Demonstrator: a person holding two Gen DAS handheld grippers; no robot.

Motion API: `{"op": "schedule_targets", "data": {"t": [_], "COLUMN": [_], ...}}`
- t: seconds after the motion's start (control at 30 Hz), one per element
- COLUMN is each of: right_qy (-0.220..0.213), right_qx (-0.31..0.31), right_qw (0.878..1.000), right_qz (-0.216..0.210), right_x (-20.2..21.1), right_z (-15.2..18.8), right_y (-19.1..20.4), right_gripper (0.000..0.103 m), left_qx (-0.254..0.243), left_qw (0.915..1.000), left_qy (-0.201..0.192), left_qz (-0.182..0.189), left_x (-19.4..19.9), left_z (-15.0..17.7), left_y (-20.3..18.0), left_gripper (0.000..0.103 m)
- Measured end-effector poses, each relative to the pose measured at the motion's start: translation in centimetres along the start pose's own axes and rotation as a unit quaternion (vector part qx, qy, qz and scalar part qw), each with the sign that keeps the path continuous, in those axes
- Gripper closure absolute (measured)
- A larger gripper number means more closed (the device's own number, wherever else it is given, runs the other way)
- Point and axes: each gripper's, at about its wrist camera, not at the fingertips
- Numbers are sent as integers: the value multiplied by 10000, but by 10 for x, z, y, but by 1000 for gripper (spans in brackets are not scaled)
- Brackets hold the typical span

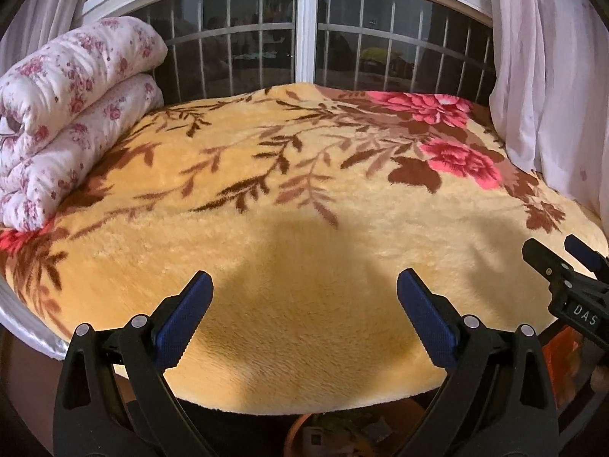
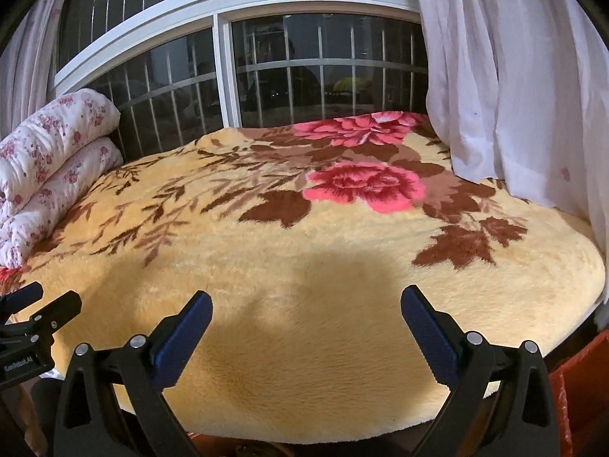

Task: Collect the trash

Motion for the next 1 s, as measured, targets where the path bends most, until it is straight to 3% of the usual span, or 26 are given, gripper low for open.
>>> {"op": "schedule_targets", "data": {"t": [0.67, 1.0], "right_qy": [53, 106], "right_qx": [113, 97], "right_qw": [9999, 9999], "right_qz": [28, -4], "right_x": [-2, -4], "right_z": [4, 8], "right_y": [6, 5], "right_gripper": [5, 5], "left_qx": [-74, 138], "left_qw": [9999, 9998], "left_qy": [86, 2], "left_qz": [-20, 115], "left_x": [-6, -2], "left_z": [2, 4], "left_y": [1, -2], "left_gripper": [8, 8]}}
Point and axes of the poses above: each gripper's, at about its wrist camera, not at the fingertips, and x roughly against the way its jaws point, y to its left, z to its underside, and after that the axes turned 11 degrees about x, right-handed
